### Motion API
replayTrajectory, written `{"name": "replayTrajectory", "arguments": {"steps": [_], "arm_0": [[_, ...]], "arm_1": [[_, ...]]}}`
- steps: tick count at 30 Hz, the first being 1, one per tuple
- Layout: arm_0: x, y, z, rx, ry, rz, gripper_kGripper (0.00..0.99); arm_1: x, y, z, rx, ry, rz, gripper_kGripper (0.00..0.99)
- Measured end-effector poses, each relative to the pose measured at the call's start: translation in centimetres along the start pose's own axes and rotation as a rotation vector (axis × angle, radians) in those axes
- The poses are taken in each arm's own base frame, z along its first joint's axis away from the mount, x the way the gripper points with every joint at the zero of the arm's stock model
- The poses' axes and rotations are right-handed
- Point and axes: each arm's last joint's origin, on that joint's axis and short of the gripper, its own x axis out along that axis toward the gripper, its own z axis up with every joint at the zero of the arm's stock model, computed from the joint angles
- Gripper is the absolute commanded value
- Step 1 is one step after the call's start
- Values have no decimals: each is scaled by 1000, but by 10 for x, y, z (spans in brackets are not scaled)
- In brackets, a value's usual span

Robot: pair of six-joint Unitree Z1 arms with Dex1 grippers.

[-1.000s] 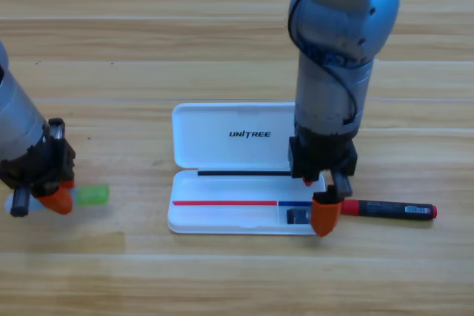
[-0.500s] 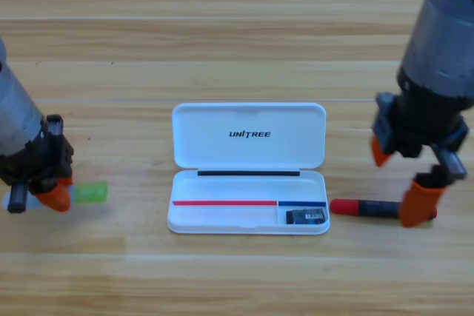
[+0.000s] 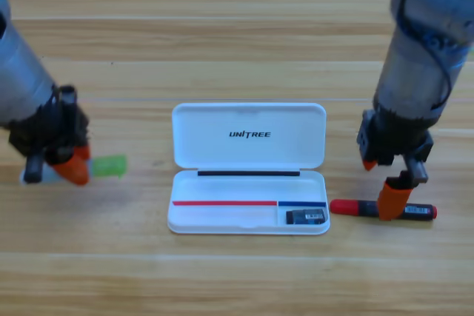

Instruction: Clean up eraser and pencils

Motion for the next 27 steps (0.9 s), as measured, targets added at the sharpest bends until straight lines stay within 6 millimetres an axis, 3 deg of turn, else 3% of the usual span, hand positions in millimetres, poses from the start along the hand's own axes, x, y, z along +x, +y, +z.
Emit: {"name": "replayTrajectory", "arguments": {"steps": [4,6,10,15,19,27], "arm_0": [[-12,0,15,18,-47,-19,75],[-16,-3,24,29,-58,-34,75],[-18,-10,45,61,-76,-58,75],[-8,-21,77,98,-91,-100,75],[3,-29,100,129,-93,-123,75],[32,-35,136,165,-68,-144,75]], "arm_1": [[22,-8,1,-15,30,36,808],[29,-11,1,-13,38,46,738],[42,-19,2,-14,40,48,727],[43,-22,1,-11,35,43,262],[43,-26,-3,-16,33,41,0],[44,-27,-9,-17,38,49,0]]}}
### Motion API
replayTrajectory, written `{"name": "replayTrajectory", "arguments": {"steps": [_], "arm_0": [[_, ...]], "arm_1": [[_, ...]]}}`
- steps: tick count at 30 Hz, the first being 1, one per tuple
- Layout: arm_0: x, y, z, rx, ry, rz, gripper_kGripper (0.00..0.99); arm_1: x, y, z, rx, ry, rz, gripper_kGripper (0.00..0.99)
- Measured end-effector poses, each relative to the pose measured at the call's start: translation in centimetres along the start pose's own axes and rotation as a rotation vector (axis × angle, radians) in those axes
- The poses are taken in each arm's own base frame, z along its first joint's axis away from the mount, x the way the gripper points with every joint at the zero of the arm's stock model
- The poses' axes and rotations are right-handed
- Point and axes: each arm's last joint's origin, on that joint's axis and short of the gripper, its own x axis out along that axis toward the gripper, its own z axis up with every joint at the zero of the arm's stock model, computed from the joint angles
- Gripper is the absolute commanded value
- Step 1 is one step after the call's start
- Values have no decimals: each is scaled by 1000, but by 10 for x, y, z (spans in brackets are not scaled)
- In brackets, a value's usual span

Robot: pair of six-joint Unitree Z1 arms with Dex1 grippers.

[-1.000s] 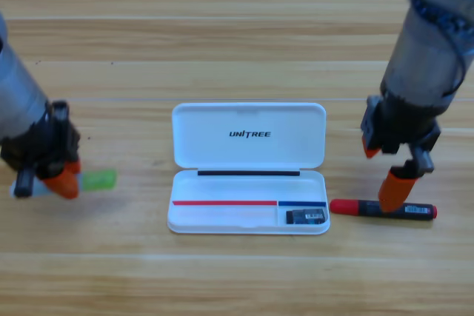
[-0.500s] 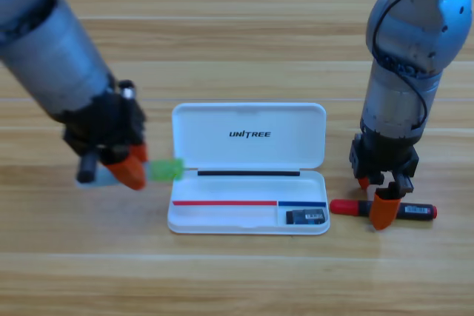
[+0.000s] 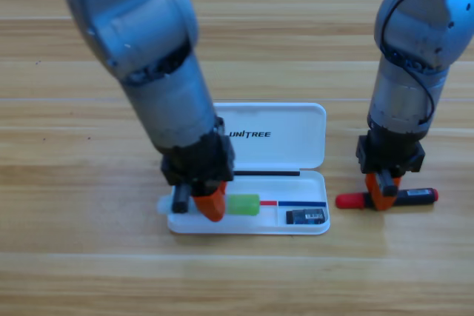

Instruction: Clean up eraser and pencils

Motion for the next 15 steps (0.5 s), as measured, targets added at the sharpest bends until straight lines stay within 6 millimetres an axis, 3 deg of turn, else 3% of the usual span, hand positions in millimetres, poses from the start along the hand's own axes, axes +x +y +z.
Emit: {"name": "replayTrajectory", "arguments": {"steps": [7,15], "arm_0": [[21,6,11,9,37,2,75],[32,11,17,9,53,5,78]], "arm_1": [[-4,15,-11,2,17,19,0],[-69,43,-26,-7,-66,-95,0]]}}
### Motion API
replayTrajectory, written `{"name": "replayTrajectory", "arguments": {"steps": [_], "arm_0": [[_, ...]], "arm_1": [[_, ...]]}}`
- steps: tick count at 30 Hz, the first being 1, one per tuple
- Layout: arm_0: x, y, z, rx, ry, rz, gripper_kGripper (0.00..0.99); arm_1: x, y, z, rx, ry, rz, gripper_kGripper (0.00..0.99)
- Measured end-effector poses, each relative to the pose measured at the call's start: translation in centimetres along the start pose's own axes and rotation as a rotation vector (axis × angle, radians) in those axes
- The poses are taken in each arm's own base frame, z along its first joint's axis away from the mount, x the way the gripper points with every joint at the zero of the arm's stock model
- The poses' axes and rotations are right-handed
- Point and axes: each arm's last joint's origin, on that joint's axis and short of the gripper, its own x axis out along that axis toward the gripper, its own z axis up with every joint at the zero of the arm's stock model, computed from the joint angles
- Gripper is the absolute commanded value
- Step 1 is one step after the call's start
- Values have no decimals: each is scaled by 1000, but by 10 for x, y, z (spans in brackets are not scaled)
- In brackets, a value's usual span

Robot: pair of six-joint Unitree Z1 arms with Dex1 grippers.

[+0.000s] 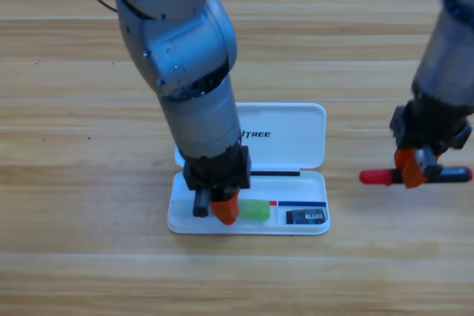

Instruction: Clean up eraser and pencils

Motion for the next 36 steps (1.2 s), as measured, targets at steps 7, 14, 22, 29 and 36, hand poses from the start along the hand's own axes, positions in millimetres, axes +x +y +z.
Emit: {"name": "replayTrajectory", "arguments": {"steps": [7,14,22,29,36], "arm_0": [[4,1,1,-4,6,-5,78],[7,1,2,-9,10,-8,80],[2,5,6,-15,-9,7,81],[2,5,6,-15,-11,8,81],[2,5,6,-15,-10,8,522]], "arm_1": [[-11,5,-3,-1,-12,-23,0],[-11,5,-3,-1,-10,-23,0],[-11,5,-3,-1,-10,-23,0],[-11,5,-3,-1,-9,-24,0],[-11,5,-3,-1,-9,-24,0]]}}
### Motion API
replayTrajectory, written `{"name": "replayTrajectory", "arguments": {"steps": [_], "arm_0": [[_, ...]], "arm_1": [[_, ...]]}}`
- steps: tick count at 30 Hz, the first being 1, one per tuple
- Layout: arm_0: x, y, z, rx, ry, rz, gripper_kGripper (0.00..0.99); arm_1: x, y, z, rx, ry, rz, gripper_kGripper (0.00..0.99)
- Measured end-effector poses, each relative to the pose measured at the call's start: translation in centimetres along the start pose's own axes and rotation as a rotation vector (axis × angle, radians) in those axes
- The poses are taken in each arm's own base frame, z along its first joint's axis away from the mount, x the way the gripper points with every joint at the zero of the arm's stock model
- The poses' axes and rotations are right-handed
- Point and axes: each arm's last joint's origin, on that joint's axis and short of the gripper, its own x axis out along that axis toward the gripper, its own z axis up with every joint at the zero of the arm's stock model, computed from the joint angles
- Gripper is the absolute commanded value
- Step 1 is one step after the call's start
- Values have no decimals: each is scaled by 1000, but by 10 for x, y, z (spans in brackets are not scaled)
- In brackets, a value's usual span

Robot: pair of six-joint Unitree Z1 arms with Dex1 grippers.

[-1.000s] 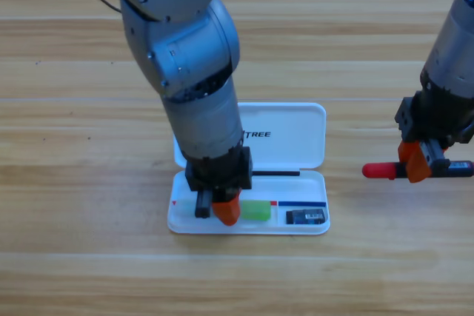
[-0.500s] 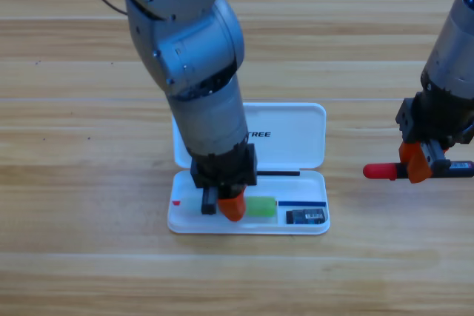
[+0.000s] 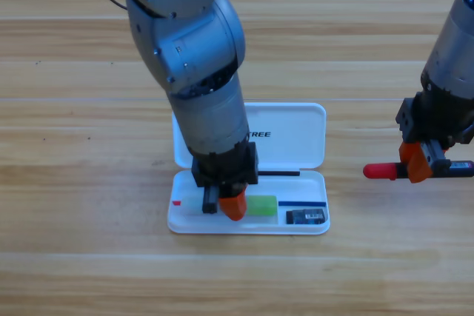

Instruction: Clean up eraser and pencils

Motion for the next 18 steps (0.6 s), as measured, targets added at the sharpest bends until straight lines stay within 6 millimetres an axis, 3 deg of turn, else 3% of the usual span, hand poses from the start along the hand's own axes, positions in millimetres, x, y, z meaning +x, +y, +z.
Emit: {"name": "replayTrajectory", "arguments": {"steps": [2,3,18], "arm_0": [[0,0,0,-1,2,-1,925],[1,-1,-1,-5,4,-1,986],[1,-2,-4,-17,17,0,990]], "arm_1": [[0,0,0,0,0,0,0],[0,0,0,0,0,0,0],[-1,1,3,-5,0,-5,0]]}}
